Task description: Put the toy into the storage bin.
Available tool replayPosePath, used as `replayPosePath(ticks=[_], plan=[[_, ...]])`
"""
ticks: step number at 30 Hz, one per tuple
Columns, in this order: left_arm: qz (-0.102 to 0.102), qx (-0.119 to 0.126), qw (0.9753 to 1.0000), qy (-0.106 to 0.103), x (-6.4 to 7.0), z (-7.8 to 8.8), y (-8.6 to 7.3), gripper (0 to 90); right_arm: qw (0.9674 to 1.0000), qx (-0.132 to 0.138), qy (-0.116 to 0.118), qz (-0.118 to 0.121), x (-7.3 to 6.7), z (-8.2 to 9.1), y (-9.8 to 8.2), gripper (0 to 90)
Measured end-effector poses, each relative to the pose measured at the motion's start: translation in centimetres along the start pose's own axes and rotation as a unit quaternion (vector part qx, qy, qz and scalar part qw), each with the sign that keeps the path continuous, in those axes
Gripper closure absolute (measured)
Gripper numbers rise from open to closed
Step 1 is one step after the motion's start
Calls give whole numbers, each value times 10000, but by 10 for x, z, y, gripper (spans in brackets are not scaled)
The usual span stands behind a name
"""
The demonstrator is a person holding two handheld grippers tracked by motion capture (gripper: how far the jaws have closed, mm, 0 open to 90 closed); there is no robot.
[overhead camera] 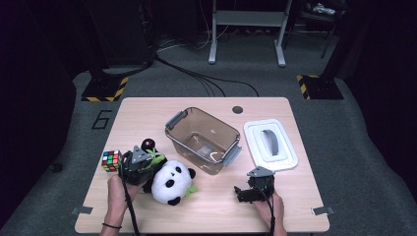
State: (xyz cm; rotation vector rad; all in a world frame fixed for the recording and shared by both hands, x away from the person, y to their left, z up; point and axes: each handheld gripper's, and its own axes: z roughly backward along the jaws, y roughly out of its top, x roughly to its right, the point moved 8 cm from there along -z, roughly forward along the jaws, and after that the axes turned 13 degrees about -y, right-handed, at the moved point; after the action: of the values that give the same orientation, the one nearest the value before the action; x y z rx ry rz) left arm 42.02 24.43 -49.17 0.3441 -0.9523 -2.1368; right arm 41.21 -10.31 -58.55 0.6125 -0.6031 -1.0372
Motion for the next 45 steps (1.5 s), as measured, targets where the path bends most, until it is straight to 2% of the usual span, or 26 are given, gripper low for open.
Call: replayPosePath(ticks=[2, 5, 19, 27, 33, 38, 43, 45], plan=[[-26, 36, 10000, -11, 1, 1, 0, 732, 10000, -10, -14, -88, -1, 0, 1, 1], [-36, 83, 9999, -88, 1, 4, 0, 735, 10000, 10, 11, 6, 0, 0, 0, 1], [-148, 260, 9986, -430, 4, 17, 1, 746, 10000, 6, 15, 17, 0, 0, 0, 1], [-269, 340, 9981, -445, 7, 26, 6, 748, 10000, 10, 18, 12, 0, 0, 0, 1], [-265, 345, 9976, -530, 7, 36, 8, 748, 10000, 6, 23, 14, 0, 0, 0, 1], [-298, 376, 9975, -520, 7, 44, 10, 748, 10000, 12, 26, 18, 0, 0, 0, 1], [-311, 527, 9967, -540, 6, 54, 16, 748, 10000, 18, 17, -3, 0, 0, 0, 1], [-339, 519, 9965, -557, 6, 58, 18, 748, 10000, 12, 26, 19, 1, 0, 0, 1]])
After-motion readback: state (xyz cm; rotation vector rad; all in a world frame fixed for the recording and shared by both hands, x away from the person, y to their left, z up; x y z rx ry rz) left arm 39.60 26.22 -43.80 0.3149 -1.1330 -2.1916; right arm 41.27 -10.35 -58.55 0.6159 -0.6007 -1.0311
